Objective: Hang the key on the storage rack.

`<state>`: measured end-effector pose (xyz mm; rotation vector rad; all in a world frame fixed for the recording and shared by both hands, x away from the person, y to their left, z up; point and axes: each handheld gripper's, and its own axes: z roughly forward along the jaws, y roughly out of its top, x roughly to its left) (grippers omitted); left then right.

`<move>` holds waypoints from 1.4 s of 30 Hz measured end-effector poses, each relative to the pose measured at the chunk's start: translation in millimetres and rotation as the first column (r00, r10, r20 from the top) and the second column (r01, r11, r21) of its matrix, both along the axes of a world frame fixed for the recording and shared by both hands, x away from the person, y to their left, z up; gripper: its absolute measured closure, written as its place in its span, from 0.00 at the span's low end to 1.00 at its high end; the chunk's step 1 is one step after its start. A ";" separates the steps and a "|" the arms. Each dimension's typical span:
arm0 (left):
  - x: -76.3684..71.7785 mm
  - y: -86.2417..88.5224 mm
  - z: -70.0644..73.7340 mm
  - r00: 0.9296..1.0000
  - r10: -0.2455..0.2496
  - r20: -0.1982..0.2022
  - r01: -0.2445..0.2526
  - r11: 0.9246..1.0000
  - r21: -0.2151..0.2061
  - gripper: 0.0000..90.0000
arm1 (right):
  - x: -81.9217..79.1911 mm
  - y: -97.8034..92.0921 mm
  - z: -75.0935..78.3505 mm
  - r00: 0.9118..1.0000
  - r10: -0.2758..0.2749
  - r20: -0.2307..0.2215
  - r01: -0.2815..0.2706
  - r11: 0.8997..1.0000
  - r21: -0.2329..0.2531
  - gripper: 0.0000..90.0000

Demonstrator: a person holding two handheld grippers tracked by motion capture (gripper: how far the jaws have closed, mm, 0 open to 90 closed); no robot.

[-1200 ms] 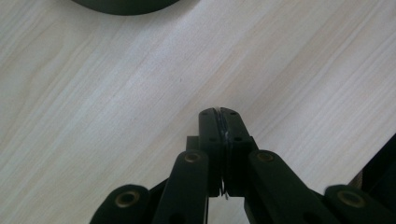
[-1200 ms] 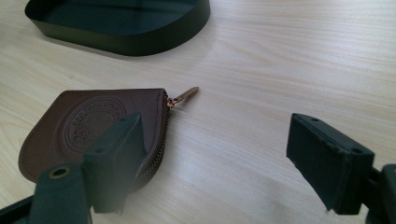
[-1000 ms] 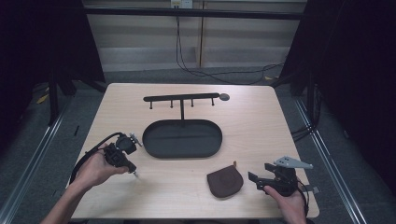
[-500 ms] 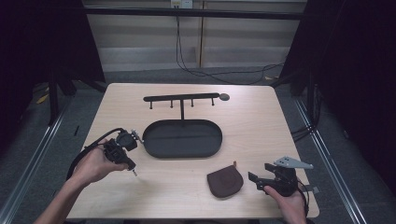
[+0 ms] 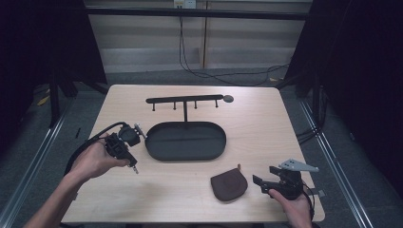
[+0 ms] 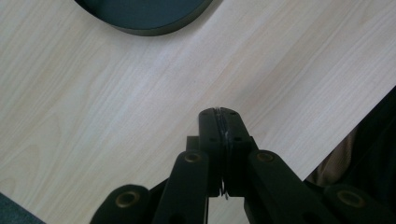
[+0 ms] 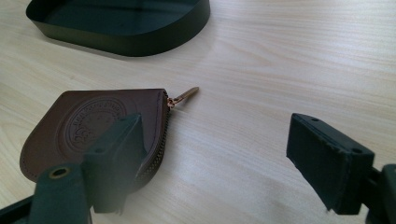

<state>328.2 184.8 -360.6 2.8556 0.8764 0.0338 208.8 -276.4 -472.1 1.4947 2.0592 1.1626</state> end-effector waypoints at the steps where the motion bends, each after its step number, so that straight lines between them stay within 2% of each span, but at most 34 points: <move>1: 0.8 0.9 2.5 1.000 -0.001 0.002 0.001 1.000 -0.003 0.99 | 0.1 0.1 0.1 1.000 0.001 -0.001 -0.001 1.000 0.000 0.21; 2: 1.8 2.1 5.4 1.000 0.012 0.013 -0.012 1.000 -0.018 0.99 | 0.0 0.3 0.1 1.000 0.001 -0.001 -0.001 1.000 -0.002 0.21; 4: 4.5 3.5 7.7 1.000 0.023 -0.001 -0.023 1.000 -0.018 0.99 | -0.1 0.5 0.2 1.000 0.002 -0.001 -0.002 1.000 -0.001 0.21; 7: 8.6 3.8 10.7 1.000 0.029 0.003 -0.029 1.000 -0.010 0.99 | 0.3 0.2 0.0 1.000 -0.001 -0.002 0.001 1.000 -0.002 0.21; 9: 10.6 3.4 14.5 0.999 0.032 0.008 -0.032 0.999 -0.020 0.99 | 0.8 0.1 -0.2 1.000 0.000 -0.001 0.000 1.000 -0.001 0.21; 14: 12.7 -0.6 28.5 0.999 0.013 0.045 -0.012 0.999 -0.038 0.99 | 0.6 0.0 -0.4 1.000 0.000 -0.003 0.000 1.000 -0.001 0.21; 15: 12.9 -1.8 31.8 0.999 0.003 0.042 -0.002 0.999 -0.043 0.99 | 0.3 -0.1 -0.2 1.000 -0.001 -0.003 0.001 1.000 0.000 0.21; 16: 12.9 -4.9 38.1 0.998 -0.010 0.059 0.012 0.999 -0.033 0.99 | 0.3 -0.2 -0.2 1.000 -0.002 -0.004 0.002 1.000 0.003 0.21; 18: 13.8 -5.9 41.2 0.998 -0.010 0.061 0.012 0.999 -0.030 0.99 | 0.5 -0.2 -0.3 1.000 -0.001 -0.005 0.001 1.000 0.002 0.21; 20: 16.8 -6.7 49.0 0.998 -0.014 0.067 0.018 0.998 -0.052 0.99 | 1.0 0.0 -0.5 1.000 0.001 -0.004 -0.001 1.000 0.002 0.21; 21: 18.0 -7.0 50.2 0.998 -0.012 0.065 0.015 0.998 -0.059 0.99 | 1.1 0.0 -0.6 1.000 0.002 -0.004 -0.002 1.000 0.002 0.21; 22: 19.9 -7.5 50.9 0.998 -0.024 0.052 0.027 0.998 -0.052 0.99 | 1.1 0.1 -0.7 1.000 0.003 -0.004 -0.003 1.000 0.002 0.21; 28: 29.6 -11.1 52.2 0.999 -0.027 0.035 0.028 0.999 -0.029 0.99 | 1.0 0.1 -0.5 1.000 0.001 -0.004 -0.001 1.000 0.002 0.21; 42: 45.0 -17.5 61.0 0.999 -0.023 0.037 0.025 0.999 -0.038 0.99 | 0.7 -0.3 -0.4 1.000 -0.001 -0.007 0.001 1.000 0.003 0.21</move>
